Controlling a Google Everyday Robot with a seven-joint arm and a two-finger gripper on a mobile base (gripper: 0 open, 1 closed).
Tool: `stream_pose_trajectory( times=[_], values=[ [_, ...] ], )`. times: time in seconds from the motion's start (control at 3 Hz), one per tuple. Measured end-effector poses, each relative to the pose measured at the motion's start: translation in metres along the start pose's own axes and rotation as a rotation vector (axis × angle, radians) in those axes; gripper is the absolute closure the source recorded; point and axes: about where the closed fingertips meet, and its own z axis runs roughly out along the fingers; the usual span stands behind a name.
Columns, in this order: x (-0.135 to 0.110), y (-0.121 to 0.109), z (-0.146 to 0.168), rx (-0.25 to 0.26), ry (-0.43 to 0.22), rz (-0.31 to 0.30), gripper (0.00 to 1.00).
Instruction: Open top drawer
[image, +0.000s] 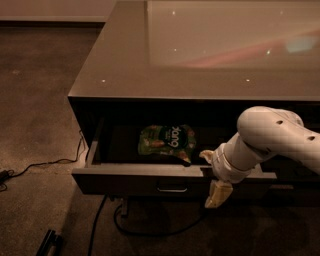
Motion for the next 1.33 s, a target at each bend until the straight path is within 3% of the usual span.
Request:
stream_pose_trajectory(
  times=[0.67, 1.33],
  values=[
    [-0.011, -0.005, -0.004, 0.025, -0.037, -0.036, 0.00],
    [0.000, 0.004, 0.004, -0.016, 0.029, -0.057, 0.42]
  ],
)
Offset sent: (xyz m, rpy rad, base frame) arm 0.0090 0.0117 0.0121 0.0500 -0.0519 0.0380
